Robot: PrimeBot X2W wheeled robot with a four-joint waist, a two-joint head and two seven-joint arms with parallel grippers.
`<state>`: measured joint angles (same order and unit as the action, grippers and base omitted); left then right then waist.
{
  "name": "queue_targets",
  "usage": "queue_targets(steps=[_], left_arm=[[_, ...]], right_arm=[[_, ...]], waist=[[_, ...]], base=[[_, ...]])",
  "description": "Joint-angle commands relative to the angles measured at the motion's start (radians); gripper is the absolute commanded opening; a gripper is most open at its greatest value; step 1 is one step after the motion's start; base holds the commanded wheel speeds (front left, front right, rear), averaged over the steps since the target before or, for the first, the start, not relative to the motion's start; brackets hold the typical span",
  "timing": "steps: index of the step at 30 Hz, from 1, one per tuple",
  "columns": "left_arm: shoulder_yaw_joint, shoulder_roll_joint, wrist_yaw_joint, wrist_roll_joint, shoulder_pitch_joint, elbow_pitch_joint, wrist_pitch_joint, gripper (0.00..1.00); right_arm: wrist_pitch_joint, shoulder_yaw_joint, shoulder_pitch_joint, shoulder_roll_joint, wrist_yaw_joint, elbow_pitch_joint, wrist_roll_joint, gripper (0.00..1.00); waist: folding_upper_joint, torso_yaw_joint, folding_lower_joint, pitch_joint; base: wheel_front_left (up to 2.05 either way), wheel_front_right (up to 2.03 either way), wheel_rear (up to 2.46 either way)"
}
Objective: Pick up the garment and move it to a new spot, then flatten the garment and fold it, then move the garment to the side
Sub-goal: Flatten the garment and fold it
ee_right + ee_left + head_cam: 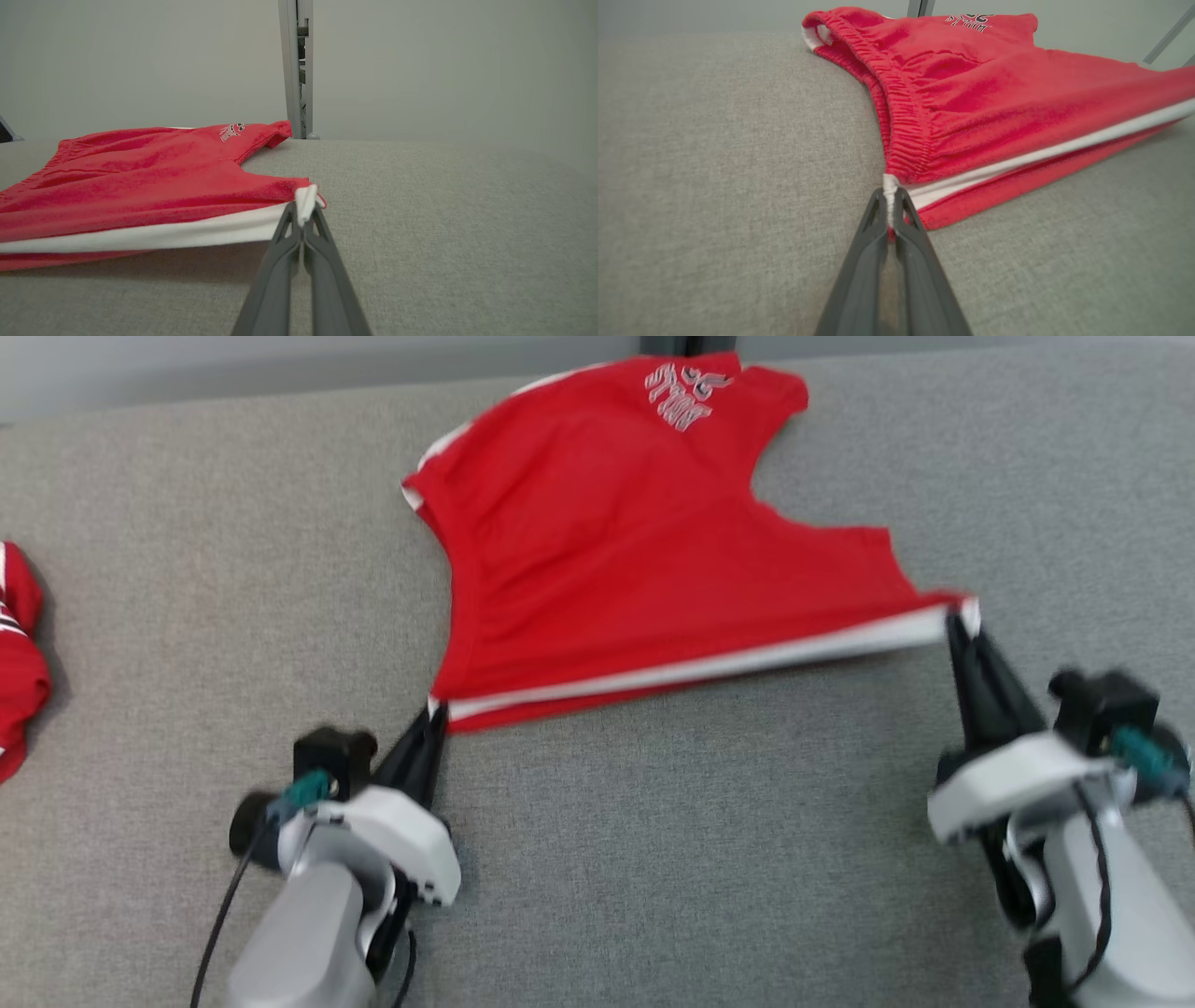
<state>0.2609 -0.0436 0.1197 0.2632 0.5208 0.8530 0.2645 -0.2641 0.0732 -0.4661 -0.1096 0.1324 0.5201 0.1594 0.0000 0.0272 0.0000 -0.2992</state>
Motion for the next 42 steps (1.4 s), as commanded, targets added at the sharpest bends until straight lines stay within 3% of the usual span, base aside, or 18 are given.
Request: queue_targets(steps=[1,10,25,32,42], left_arm=[[-0.014,-0.017,-0.005,0.020,-0.049,0.011,-0.002,0.00],[0.011,-0.021,-0.047,0.133,-0.346,-0.012,-0.007,0.00],[-0.079,-0.021,-0.053,0.079,-0.584,-0.083,-0.003,0.00],[-0.086,-0.021,-0.047,0.065,-0.572,-0.163,0.000,0.00],[-0.060,-0.014,-0.027,0.058,-0.399,-0.265,0.000,0.00]], right_arm=[[0.000,-0.012,0.044,-0.014,-0.003,0.004,0.008,0.00],[0.000,-0.044,0.337,0.003,-0.006,0.026,0.014,0.00],[0.000,-0.001,0.534,0.037,-0.006,0.003,0.029,0.00],[-0.001,-0.026,0.496,0.039,-0.006,-0.043,0.038,0.00],[-0.001,-0.022,0.225,0.010,-0.006,-0.013,0.011,0.00]], waist=[[0.0000,0.006,0.0000,0.042],[0.0000,0.001,0.0000,0.229],[0.0000,0.001,0.0000,0.356],[0.0000,-0.023,0.0000,0.341],[0.0000,-0.111,0.0000,0.247]], base=[[0.00,0.00,0.00],[0.00,0.00,0.00],[0.00,0.00,0.00],[0.00,0.00,0.00],[0.00,0.00,0.00]])
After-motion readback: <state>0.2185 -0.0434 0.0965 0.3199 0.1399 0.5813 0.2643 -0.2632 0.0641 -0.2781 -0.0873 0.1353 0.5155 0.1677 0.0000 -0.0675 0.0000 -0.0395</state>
